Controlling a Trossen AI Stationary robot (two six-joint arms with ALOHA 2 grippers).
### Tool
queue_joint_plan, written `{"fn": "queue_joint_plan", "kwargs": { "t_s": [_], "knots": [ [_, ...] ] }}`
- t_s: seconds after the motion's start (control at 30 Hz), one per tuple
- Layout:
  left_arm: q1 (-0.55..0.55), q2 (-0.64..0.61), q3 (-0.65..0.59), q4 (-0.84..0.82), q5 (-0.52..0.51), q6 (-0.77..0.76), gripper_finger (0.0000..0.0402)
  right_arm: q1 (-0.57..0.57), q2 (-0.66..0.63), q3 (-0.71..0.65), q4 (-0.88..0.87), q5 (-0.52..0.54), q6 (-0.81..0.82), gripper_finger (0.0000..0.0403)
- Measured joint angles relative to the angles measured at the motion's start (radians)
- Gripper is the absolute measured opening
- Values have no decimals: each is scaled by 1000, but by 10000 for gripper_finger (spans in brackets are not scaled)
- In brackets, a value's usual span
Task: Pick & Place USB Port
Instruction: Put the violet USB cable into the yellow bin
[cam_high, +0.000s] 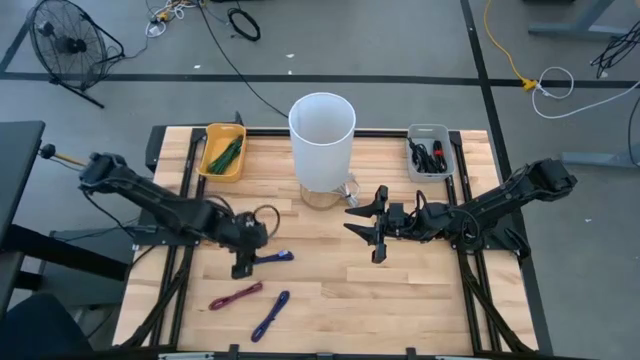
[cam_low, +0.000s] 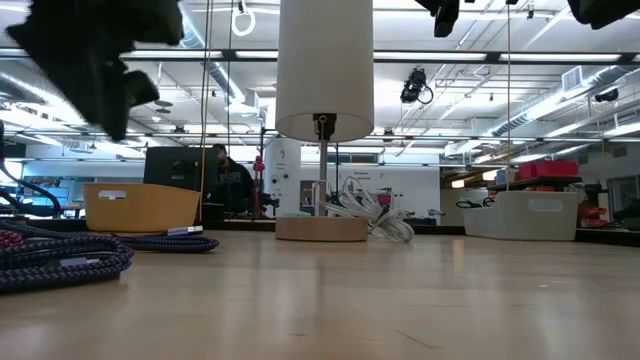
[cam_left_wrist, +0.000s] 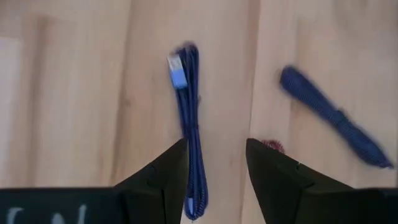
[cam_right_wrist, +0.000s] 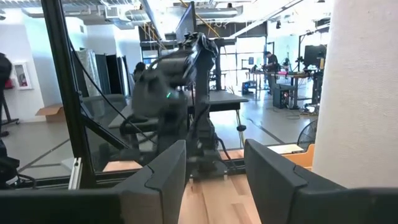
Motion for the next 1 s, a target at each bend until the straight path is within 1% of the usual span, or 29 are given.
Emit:
{"fn": "queue_joint_plan", "kwargs": {
  "t_s": [0.13,0.3,0.47,0.67,0.87,0.93,1.0],
  "knots": [
    [-28,97,-3,2,1,-45,165,0,0,0,-1,0,1,165],
    [-37,214,-3,-1,4,-55,165,0,0,0,-2,0,1,165],
    [-37,297,-3,13,4,-55,165,0,0,0,-5,0,1,165],
    [-34,351,-3,18,4,-55,165,0,0,0,-6,0,2,165],
    [-32,381,-2,61,1,-74,161,0,0,0,-6,0,2,165],
    [-32,384,-2,69,1,-95,149,0,0,0,-5,0,2,165],
    [-32,386,-2,66,1,-104,123,0,0,0,-6,0,2,165]
  ]
}}
